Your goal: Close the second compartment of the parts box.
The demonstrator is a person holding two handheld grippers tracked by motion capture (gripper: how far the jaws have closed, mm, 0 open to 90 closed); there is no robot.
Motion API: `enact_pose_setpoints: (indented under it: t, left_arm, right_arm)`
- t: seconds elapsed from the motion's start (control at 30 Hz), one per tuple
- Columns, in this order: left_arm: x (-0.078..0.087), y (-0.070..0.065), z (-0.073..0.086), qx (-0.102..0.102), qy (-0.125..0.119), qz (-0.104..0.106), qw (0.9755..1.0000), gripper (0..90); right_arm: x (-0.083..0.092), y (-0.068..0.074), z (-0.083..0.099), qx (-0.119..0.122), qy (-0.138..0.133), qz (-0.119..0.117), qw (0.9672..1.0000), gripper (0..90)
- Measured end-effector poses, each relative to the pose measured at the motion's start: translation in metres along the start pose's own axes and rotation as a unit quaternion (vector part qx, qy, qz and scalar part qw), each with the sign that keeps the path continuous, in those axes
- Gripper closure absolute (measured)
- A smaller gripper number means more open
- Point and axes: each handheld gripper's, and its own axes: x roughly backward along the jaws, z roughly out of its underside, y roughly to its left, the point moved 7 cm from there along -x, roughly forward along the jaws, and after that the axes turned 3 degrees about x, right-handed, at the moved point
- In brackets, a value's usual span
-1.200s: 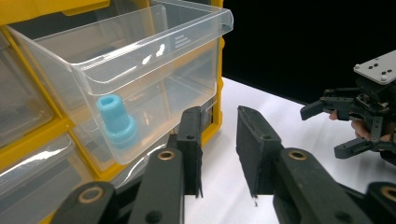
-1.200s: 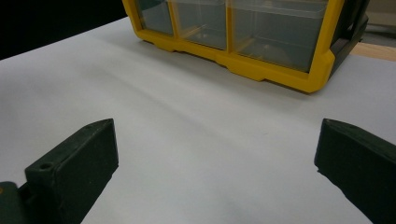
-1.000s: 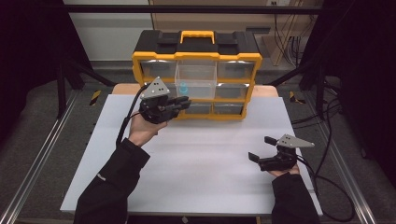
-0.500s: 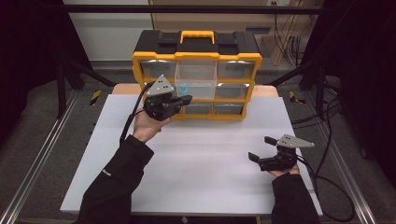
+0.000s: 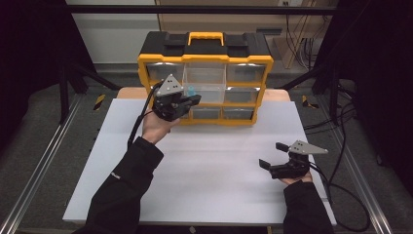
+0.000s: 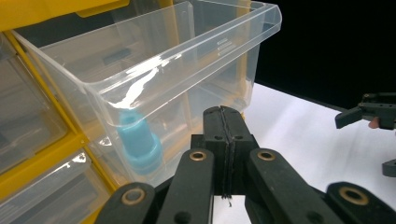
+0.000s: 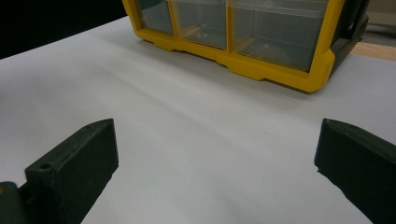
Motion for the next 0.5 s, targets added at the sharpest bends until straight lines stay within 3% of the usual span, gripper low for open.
enact_pose_setpoints:
  t: [0.17,0.23,0.5]
  left_arm:
    - [-0.0025,0.0033,-0.0009,0.0,-0.002,-0.007,1.0,90.0]
    - [-0.0046,0.0049,-0.003,-0.011,-0.01,-0.005,0.9999,90.0]
    - [-0.007,0.0065,-0.0033,-0.009,-0.009,-0.006,0.9999,90.0]
  right_arm:
    - [0.0,0.0001,0.0,0.0,0.0,0.0,1.0,0.3]
    - [0.0,0.0,0.0,0.0,0.0,0.0,1.0,0.3]
    - [0.0006,0.0003,-0.0005,-0.001,-0.002,-0.001,1.0,0.3]
